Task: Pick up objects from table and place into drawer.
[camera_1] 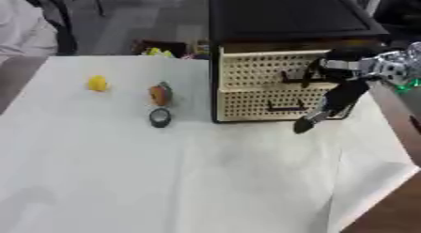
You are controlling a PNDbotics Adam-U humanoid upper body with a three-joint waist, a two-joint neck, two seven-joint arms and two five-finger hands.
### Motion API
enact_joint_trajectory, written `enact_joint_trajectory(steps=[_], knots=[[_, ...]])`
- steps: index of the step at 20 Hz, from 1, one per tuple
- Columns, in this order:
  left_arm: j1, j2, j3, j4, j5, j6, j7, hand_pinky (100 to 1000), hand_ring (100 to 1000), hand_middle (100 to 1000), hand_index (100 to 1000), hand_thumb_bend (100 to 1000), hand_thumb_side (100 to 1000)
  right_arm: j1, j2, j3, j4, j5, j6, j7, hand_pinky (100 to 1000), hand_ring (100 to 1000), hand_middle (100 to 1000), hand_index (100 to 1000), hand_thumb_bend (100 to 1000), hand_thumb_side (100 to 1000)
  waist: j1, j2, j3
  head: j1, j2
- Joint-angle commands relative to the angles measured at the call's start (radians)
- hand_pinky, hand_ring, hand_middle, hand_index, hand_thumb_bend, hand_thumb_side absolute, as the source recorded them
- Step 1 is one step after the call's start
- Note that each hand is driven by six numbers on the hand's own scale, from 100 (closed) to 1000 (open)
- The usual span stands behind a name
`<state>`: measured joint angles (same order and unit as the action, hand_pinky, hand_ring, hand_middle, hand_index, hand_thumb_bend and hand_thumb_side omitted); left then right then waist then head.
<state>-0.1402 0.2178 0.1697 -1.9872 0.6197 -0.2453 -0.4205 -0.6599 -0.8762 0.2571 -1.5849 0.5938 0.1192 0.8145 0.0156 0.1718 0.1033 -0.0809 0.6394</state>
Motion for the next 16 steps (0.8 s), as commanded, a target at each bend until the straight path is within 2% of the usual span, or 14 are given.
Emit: enact_joint_trajectory(steps=[1,16], knots=[[-0.005,0.016,0.008,-0.013,0.0,0.001,0.003,397,494,508,713,100,981,-0.006,-0.042,-0.018,-0.019,-0.021,0.0,0.006,100,100,100,741,1000,636,-0.002,-0.017,-0.002,0.002,-0.012],[-0.004,0.018,0.011,-0.013,-0.003,0.002,0.008,398,493,508,713,100,980,0.058,-0.07,-0.05,-0.079,-0.051,0.006,-0.005,100,100,100,734,1000,626,-0.005,-0.019,-0.006,0.008,-0.011]])
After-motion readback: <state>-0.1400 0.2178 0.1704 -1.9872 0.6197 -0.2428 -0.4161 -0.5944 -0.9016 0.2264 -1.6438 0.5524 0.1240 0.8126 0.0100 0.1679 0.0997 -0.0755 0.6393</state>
